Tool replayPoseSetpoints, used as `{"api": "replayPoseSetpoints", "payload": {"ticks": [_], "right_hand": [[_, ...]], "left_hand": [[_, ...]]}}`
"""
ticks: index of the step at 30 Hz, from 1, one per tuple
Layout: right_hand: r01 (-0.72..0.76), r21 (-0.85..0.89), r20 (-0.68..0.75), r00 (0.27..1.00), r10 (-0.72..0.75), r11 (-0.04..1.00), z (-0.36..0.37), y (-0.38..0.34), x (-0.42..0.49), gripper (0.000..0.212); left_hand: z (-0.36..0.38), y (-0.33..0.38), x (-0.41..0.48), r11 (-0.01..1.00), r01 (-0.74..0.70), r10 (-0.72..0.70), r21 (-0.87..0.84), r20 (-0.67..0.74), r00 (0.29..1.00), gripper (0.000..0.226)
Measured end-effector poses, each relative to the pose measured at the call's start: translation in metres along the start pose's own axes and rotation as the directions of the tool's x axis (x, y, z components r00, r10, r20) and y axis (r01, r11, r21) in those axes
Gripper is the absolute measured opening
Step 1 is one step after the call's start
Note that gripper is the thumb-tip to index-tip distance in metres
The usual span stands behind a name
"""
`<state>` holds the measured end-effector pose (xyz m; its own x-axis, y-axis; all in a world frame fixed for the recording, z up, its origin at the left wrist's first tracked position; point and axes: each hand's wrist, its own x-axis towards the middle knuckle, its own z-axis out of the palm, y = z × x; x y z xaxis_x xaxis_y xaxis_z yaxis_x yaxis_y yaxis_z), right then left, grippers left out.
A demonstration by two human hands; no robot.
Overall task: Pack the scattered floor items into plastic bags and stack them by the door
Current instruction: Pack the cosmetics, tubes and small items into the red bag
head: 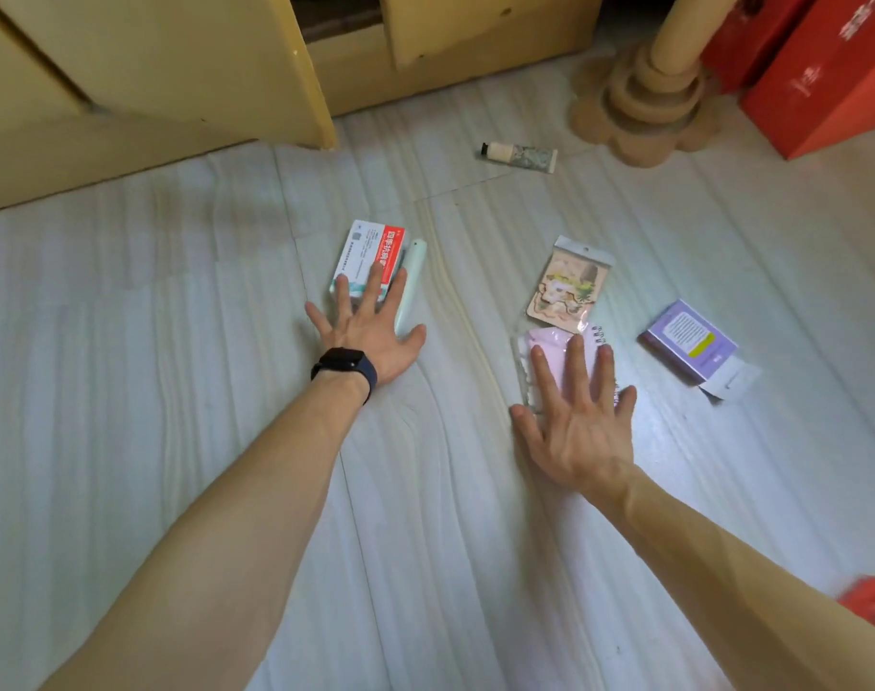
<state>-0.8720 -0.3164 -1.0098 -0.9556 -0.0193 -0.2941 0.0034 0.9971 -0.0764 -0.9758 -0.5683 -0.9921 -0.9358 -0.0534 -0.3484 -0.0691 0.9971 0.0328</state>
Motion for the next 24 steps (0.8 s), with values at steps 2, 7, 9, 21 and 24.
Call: {"api": "replayPoseSetpoints", "payload": {"ticks": [2,7,9,21,24], "right_hand": [[0.034,0.008,0.037,0.999,-0.034,0.999,-0.003,0.007,-0.010,0.073],[-0.028,-0.011,0.032,0.999,0.028,1.000,0.003,0.016,-0.050,0.070],[-0.044,-0.013,0.037,0.998,0.045,0.999,0.007,0.015,-0.069,0.069],[-0.008,0.030,0.330,0.944,-0.003,1.000,-0.063,0.029,-0.148,0.075],[0.035,-0.023,0.325,0.946,-0.026,0.999,-0.113,0.047,-0.152,0.087]], "left_hand": [[0.006,0.004,-0.018,1.000,-0.013,0.013,-0.009,0.005,1.000,0.077],[0.025,0.021,-0.094,0.994,-0.075,0.077,-0.076,0.019,0.997,0.076],[0.033,0.026,-0.126,0.992,-0.097,0.097,-0.080,-0.005,0.995,0.070],[-0.005,0.036,-0.206,0.970,-0.202,0.189,0.132,0.107,0.976,0.042],[-0.051,0.050,-0.211,0.973,-0.211,0.205,0.092,0.078,0.976,0.039]]}}
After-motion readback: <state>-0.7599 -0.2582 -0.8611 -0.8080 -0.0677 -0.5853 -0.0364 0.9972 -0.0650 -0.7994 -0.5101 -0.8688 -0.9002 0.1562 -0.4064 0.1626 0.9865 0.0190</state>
